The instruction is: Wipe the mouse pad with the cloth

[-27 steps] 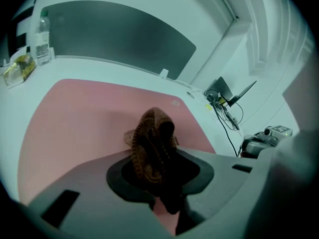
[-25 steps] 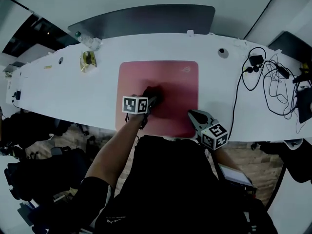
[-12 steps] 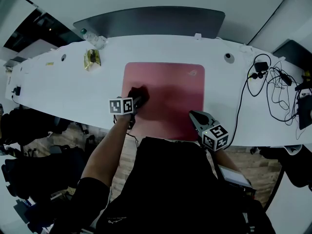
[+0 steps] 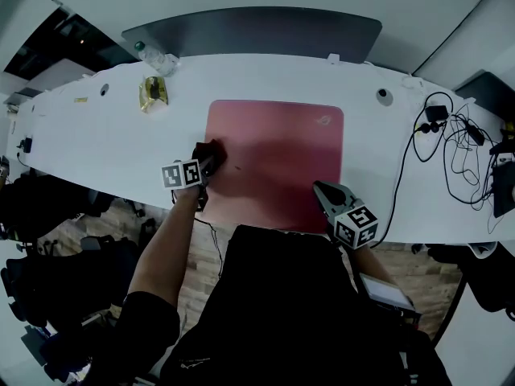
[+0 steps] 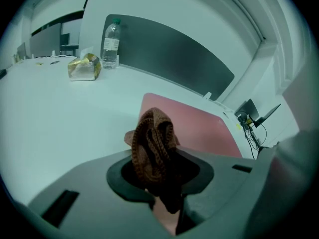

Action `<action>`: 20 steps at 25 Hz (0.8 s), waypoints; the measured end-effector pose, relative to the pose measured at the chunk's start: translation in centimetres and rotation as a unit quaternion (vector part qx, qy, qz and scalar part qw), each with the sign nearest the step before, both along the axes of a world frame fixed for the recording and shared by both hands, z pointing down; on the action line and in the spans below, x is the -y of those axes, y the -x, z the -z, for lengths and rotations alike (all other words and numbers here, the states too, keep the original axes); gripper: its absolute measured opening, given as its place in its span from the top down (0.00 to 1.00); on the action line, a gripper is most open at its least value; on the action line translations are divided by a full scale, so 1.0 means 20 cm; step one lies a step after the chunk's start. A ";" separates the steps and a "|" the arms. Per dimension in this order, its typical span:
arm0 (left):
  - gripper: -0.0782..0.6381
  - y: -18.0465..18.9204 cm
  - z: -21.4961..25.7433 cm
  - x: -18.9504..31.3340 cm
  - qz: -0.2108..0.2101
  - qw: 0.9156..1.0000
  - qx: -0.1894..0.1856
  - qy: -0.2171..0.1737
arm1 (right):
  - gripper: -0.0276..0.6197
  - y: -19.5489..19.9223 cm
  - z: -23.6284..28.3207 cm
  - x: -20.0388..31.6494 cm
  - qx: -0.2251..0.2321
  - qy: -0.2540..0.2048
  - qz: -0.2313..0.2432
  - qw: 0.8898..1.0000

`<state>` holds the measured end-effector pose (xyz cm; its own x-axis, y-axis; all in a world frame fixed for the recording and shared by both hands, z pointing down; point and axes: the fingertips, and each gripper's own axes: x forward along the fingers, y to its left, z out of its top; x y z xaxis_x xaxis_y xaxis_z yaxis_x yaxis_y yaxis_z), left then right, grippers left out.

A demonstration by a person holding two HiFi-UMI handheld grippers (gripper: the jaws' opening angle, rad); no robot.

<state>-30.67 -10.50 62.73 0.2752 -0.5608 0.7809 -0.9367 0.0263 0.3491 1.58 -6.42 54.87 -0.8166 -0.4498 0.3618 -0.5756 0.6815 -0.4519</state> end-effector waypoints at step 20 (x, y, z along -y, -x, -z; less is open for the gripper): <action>0.74 -0.19 0.11 0.04 0.000 0.999 -0.013 -0.043 | 0.92 -0.05 -0.01 0.06 0.005 0.000 -0.008 1.000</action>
